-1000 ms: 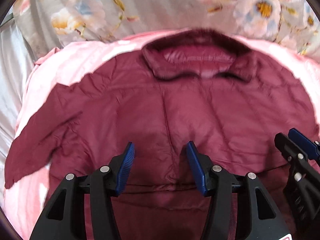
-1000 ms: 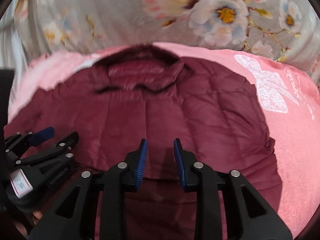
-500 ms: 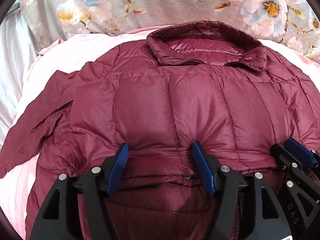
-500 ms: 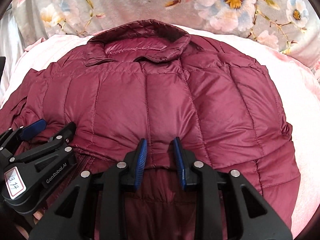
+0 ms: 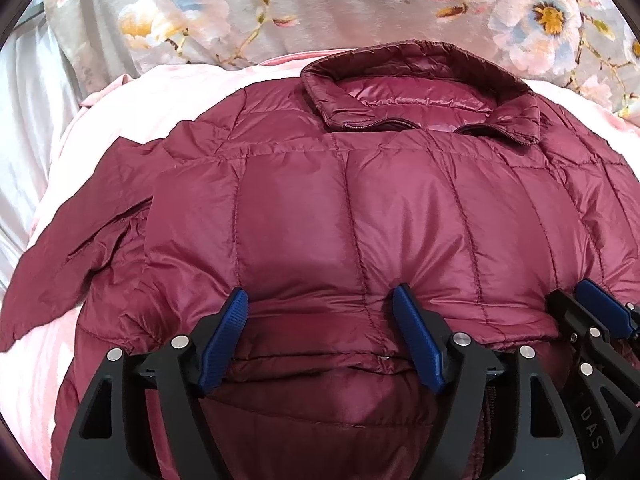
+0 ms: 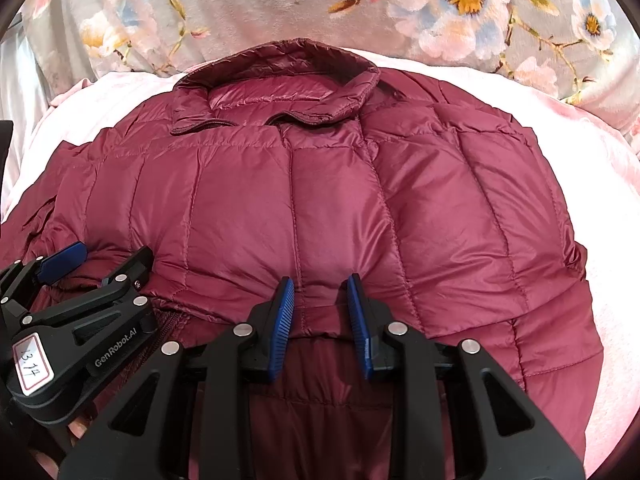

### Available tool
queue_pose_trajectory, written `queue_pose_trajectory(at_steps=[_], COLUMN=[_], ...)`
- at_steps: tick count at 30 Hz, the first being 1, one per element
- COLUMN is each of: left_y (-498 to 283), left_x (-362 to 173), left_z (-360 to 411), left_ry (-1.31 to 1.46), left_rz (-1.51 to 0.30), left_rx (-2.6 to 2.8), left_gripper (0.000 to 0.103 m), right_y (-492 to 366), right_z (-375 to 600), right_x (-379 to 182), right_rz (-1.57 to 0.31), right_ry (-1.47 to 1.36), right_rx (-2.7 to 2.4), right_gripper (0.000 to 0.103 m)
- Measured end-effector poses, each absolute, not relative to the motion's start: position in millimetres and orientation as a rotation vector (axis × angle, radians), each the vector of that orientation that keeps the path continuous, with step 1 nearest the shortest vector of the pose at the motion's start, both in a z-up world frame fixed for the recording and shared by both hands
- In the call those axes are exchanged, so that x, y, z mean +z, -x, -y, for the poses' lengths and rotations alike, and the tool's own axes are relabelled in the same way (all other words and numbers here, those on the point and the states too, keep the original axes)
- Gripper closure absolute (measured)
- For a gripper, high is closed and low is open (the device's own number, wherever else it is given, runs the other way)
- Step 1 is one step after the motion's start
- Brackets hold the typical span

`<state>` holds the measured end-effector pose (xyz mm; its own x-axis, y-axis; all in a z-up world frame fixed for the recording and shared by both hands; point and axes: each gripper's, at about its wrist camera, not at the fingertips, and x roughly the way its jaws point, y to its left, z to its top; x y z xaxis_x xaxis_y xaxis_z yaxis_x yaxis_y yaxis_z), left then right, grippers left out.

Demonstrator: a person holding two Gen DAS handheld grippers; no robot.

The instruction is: Fold large clothes

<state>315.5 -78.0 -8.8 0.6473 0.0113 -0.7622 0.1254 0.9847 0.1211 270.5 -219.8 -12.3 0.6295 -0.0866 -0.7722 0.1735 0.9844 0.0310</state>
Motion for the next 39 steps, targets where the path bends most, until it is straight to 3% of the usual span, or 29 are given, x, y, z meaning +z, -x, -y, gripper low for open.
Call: queue_pose_trajectory(at_steps=[6, 12, 15, 18, 23, 28, 29, 30, 33, 35, 39], left_y=[-293, -271, -275, -272, -263, -259, -262, -266, -276, -283, -290], left_x=[10, 39, 34, 24, 5, -1, 0, 3, 14, 33, 82], left_z=[20, -121, -203, -285, -363, -395, -394, -391, -379, -360, -303], left_ry=[0.024, 0.209, 0.328, 0.415, 0.576, 0.730, 0.729, 0.715, 0.647, 0.587, 0.462], left_rz=[-0.900, -0.877, -0.894, -0.880, -0.878, -0.823, -0.821, -0.820, -0.831, -0.804, -0.723], left_rx=[-0.133, -0.006, 0.110, 0.304, 0.417, 0.401, 0.401, 0.400, 0.383, 0.341, 0.238], left_gripper=[0.024, 0.020, 0.020, 0.020, 0.020, 0.022, 0.028, 0.049, 0.093, 0.100, 0.102], right_y=[-268, -229, -208, -194, -186, -189, -189, -190, -189, -189, -188], right_z=[226, 226, 216, 202, 186, 185, 186, 186, 185, 184, 183], right_x=[-8, 15, 21, 22, 17, 6, 5, 4, 2, 2, 2], right_rz=[-0.867, -0.828, -0.813, -0.810, -0.812, -0.841, -0.843, -0.845, -0.846, -0.844, -0.843], right_ry=[-0.152, -0.183, -0.195, -0.182, -0.143, -0.143, -0.148, -0.153, -0.149, -0.143, -0.145], right_rx=[-0.123, -0.123, -0.100, -0.076, -0.070, -0.087, -0.089, -0.092, -0.095, -0.100, -0.100], right_gripper=[0.075, 0.074, 0.067, 0.067, 0.067, 0.060, 0.060, 0.060, 0.060, 0.060, 0.059])
